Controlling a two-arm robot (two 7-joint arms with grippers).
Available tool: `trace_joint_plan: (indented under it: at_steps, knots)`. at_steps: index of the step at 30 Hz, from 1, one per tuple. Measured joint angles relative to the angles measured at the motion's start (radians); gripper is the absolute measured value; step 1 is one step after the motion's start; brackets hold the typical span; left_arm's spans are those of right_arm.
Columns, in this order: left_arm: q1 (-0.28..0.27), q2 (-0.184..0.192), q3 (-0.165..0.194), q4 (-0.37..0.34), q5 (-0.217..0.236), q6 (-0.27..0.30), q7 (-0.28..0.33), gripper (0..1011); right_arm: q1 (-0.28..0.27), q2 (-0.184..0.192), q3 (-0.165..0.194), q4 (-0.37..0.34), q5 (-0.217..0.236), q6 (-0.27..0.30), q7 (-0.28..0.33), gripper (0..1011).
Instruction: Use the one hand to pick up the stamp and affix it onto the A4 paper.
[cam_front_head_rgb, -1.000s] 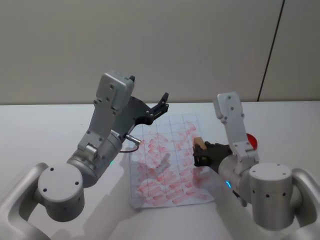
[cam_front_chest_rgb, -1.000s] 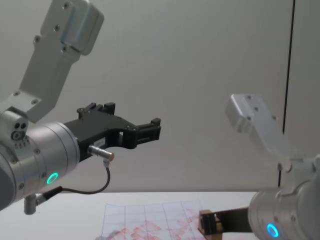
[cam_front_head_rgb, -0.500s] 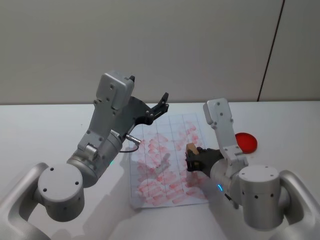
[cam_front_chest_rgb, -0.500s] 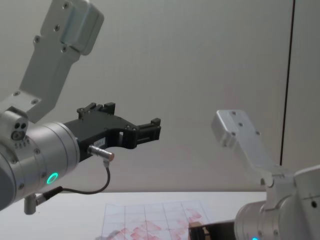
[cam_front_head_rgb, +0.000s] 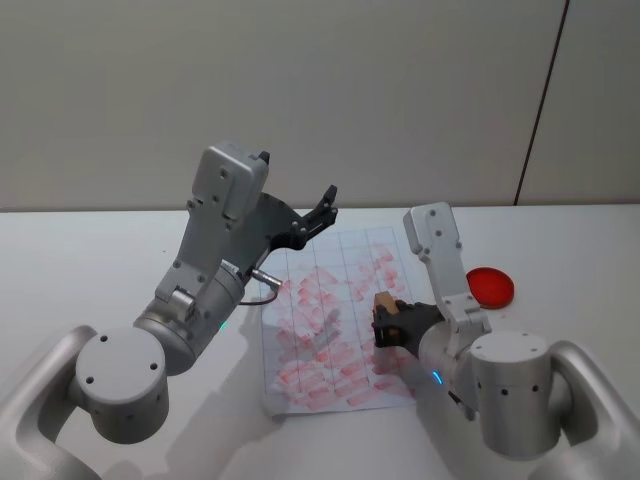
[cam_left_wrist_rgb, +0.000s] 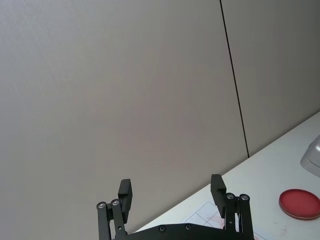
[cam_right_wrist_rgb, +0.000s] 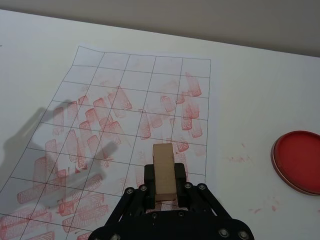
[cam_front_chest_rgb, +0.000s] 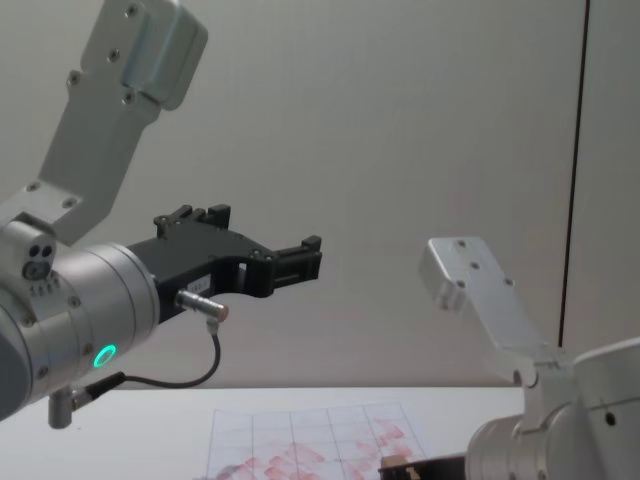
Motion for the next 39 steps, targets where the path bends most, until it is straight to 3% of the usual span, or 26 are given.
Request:
trace_joint_plan:
  at_steps: [23,39]
  knots:
    - [0.000,0.000,0.000,0.000,0.000,0.000,0.000,1001,0.018,-0.018,-0.001,0.055,-0.038,0.008,0.013,216]
    - [0.000,0.000,0.000,0.000,0.000,0.000,0.000,1001,0.002,-0.020,-0.003,0.019,-0.051,0.001,0.015,216]
